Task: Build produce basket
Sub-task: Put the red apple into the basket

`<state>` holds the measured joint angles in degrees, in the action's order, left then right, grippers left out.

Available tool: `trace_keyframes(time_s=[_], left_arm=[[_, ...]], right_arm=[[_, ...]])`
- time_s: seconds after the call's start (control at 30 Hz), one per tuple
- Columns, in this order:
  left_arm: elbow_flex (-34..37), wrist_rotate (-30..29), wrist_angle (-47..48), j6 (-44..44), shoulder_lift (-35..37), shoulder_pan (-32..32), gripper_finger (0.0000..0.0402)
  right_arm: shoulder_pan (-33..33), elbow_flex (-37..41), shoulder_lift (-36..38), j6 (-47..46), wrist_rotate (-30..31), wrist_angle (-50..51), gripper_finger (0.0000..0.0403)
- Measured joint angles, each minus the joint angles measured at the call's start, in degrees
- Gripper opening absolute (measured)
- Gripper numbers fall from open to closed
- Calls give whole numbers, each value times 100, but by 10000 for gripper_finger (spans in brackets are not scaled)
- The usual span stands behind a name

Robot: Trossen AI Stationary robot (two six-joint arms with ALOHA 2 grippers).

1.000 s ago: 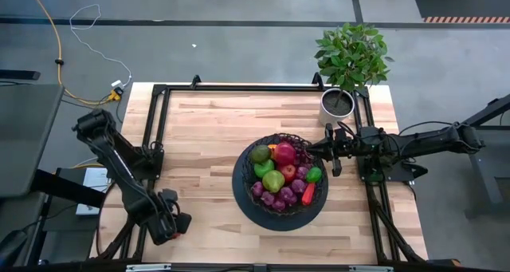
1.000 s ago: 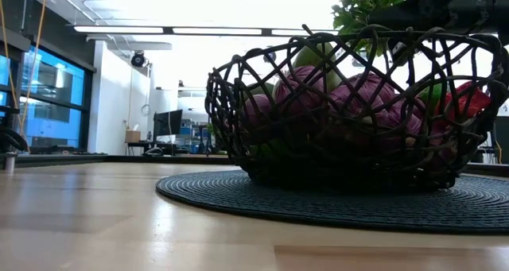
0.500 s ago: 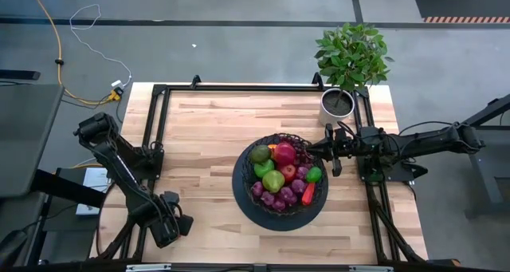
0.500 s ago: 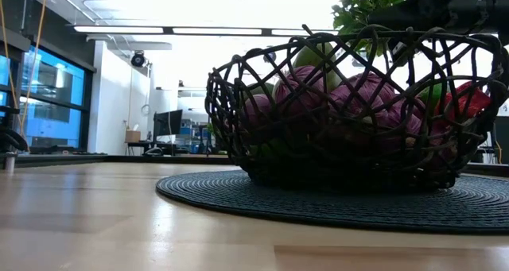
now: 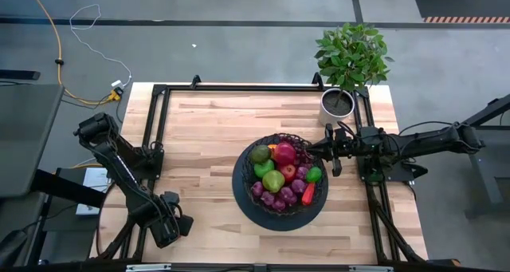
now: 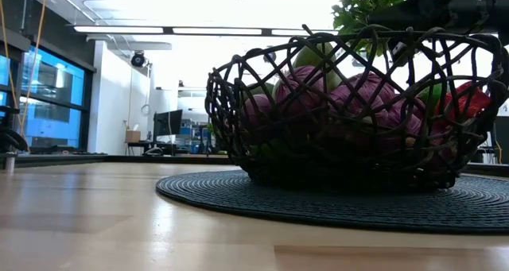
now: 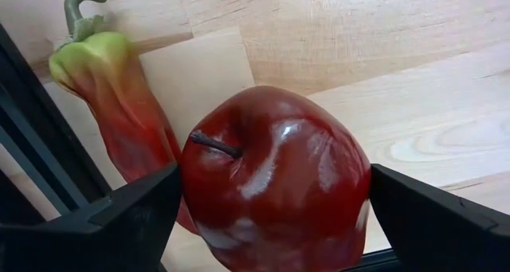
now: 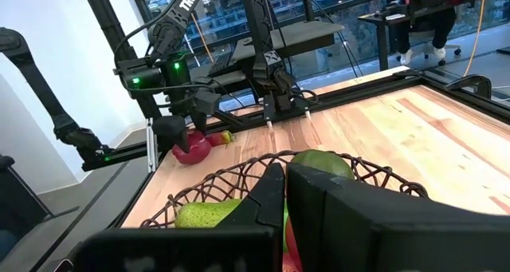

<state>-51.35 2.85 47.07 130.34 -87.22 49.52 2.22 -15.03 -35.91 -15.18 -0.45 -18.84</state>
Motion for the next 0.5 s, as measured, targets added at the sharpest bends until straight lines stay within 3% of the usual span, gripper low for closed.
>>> trace_keyframes(time_s=[0.5], left_arm=[[11,-48,0,-9,32,-52,350]], right_arm=[[1,0,1,-44,0,1,0]])
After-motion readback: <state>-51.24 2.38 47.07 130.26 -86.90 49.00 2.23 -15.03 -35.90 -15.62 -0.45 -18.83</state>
